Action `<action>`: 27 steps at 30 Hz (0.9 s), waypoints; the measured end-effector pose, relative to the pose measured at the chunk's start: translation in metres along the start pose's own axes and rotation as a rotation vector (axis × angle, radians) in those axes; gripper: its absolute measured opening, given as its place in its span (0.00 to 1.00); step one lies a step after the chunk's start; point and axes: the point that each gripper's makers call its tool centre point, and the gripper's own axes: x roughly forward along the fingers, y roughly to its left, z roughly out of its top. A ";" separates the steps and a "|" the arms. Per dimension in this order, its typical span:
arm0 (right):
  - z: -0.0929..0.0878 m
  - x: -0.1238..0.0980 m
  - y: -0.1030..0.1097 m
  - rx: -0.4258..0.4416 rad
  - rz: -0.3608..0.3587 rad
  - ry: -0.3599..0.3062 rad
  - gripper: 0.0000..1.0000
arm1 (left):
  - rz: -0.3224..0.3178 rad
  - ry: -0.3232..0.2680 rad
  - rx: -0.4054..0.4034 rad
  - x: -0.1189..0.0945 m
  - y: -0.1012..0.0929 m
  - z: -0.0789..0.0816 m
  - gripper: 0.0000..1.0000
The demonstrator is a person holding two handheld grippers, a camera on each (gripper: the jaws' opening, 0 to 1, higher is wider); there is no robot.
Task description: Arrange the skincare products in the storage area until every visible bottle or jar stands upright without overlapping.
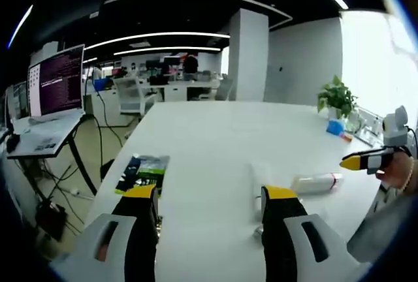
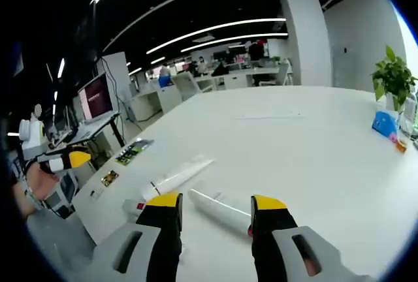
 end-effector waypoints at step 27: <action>0.001 -0.003 -0.001 -0.028 -0.019 -0.007 0.37 | -0.006 0.003 0.019 -0.002 -0.002 0.000 0.57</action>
